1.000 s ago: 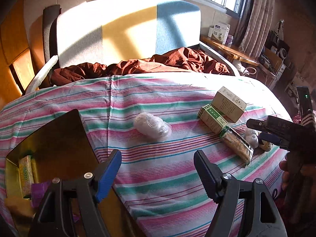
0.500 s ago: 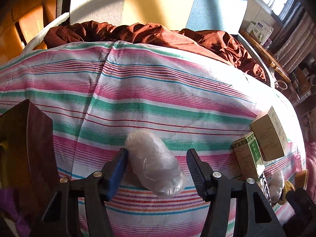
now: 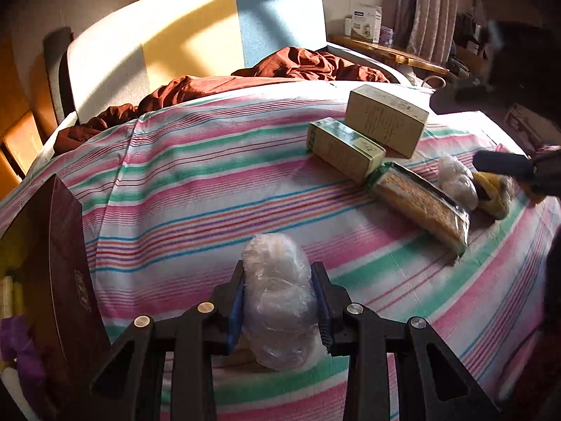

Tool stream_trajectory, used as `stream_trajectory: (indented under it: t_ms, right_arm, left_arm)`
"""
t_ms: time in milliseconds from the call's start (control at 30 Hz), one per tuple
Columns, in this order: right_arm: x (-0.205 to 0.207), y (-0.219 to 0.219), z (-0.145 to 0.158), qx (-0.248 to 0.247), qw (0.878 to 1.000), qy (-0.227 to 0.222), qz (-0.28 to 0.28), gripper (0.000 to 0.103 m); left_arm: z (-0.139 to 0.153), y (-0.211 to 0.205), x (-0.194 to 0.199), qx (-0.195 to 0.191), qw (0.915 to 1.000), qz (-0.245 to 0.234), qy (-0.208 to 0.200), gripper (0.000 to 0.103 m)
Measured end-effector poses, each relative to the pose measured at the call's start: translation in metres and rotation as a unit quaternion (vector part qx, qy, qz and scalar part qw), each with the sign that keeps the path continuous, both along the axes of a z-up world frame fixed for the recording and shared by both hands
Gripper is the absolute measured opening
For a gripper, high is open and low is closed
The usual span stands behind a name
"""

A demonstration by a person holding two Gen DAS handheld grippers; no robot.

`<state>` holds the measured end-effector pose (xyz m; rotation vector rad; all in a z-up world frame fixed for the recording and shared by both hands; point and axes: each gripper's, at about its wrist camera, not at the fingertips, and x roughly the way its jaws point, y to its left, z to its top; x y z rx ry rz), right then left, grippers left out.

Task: Organize objects
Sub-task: 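Grasp the green essential-oil box with the right gripper while the left holds the bundle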

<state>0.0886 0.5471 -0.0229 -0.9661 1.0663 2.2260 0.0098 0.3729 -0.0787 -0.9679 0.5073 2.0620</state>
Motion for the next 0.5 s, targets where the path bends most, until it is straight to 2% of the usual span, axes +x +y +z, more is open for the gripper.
stream_trajectory:
  t_ms: [133,267,367,500]
  right_arm:
    - [-0.005,-0.005,-0.002,0.000,1.000,-0.003,0.013,0.078]
    - [-0.008,-0.006,-0.007,-0.009,1.000,-0.010,0.019,0.077]
    - [-0.011,-0.009,-0.009,-0.005,0.999,-0.019,0.026,0.076]
    - [-0.021,-0.013,-0.015,-0.013,0.998,-0.031,0.055,0.069]
  left_arm:
    - [-0.008,-0.019,0.031,0.025,0.9986,-0.026,0.040,0.035]
    - [-0.009,-0.023,0.021,0.042,0.9987,-0.025,0.015,0.035]
    - [-0.010,-0.022,0.023,0.042,0.9985,-0.026,0.022,0.035]
    - [-0.011,-0.024,0.024,0.048,0.9983,-0.026,0.017,0.036]
